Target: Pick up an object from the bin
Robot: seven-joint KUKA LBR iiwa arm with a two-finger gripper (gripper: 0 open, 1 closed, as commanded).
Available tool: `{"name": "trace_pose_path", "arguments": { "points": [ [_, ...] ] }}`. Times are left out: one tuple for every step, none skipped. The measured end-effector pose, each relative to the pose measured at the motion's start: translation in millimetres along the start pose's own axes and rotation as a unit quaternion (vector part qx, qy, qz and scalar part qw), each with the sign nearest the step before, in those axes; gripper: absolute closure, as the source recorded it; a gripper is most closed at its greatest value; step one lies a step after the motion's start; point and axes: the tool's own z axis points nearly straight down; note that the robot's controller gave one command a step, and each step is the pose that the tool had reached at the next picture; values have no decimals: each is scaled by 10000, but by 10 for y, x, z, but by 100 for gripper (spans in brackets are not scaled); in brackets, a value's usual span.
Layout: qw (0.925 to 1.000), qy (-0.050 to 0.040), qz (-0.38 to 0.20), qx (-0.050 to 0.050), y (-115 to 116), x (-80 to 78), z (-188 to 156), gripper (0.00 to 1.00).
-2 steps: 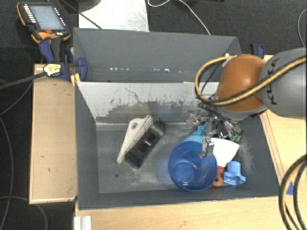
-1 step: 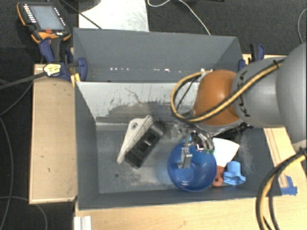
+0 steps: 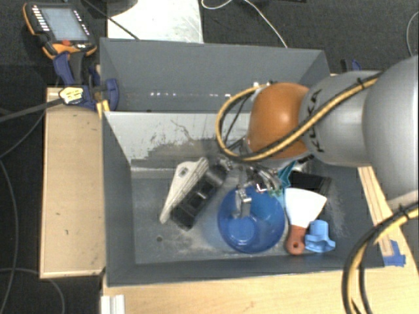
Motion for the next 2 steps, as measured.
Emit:
{"name": "trace_pose_path", "arguments": {
  "points": [
    [9960,32,895,-7,-29,45,-35,100],
    [9960,32,888,-6,-29,44,-34,100]
  ]
}}
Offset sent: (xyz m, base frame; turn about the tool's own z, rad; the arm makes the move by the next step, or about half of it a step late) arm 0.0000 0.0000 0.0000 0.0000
